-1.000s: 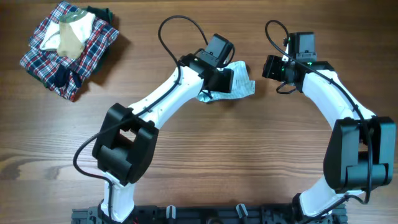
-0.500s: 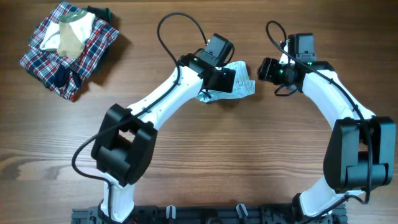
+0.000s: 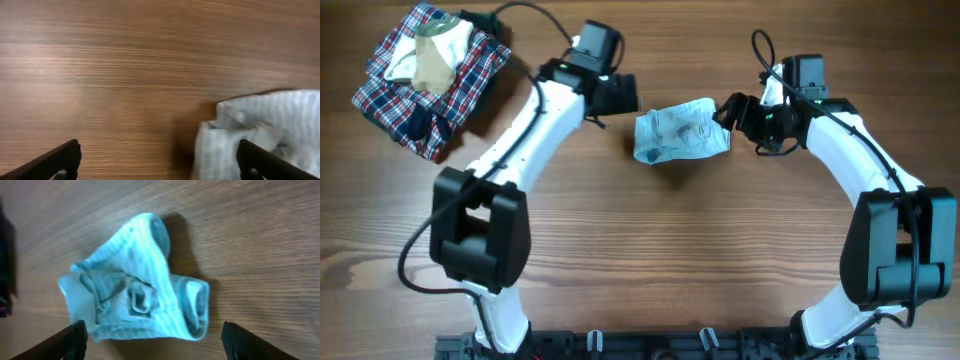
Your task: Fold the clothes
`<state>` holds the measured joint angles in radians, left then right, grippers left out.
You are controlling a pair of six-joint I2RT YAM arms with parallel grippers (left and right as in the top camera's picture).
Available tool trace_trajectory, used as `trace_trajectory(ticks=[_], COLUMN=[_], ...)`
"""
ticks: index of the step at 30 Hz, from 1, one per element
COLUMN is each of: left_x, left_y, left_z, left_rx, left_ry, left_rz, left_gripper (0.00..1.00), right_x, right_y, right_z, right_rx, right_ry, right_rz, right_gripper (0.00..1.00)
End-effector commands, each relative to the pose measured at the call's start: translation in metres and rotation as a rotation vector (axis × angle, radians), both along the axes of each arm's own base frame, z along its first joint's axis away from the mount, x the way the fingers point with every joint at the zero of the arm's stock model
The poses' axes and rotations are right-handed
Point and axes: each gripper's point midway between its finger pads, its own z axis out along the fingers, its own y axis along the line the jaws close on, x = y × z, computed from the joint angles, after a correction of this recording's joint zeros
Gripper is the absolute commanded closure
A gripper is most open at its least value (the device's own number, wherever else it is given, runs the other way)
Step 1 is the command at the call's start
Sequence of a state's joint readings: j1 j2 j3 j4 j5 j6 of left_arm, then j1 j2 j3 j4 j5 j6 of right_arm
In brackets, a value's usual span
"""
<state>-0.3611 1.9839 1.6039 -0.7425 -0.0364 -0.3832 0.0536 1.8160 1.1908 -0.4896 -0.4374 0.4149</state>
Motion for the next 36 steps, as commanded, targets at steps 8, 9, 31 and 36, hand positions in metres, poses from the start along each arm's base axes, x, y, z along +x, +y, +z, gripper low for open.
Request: trace_trajectory(ticks=[8,9,31,36], left_x=[-0.003,-0.002,-0.004,-0.004], left_y=[-0.011,-0.011,-0.011,-0.011], left_z=[0.008,0.008,0.007,0.007], left_rx=[-0.056,-0.057,-0.054,-0.053], left_ry=[0.009,0.008,0.017,0.018], left_rz=[-0.013,-0.012,-0.013,-0.014], left_gripper=[0.01,0.01,0.01,0.00], right_x=[0.003,0.003,0.000,0.002], right_y=[0.018,0.016,0.027,0.030], right_z=[-0.032,-0.034,-0.068,-0.073], right_rx=[0.068,0.059,0.069,0.065], right_ry=[0.072,0.076,0.118,0.121], right_rz=[0.001,-0.003,0.038,0.025], right_gripper=[0.14,0.14,0.26,0.41])
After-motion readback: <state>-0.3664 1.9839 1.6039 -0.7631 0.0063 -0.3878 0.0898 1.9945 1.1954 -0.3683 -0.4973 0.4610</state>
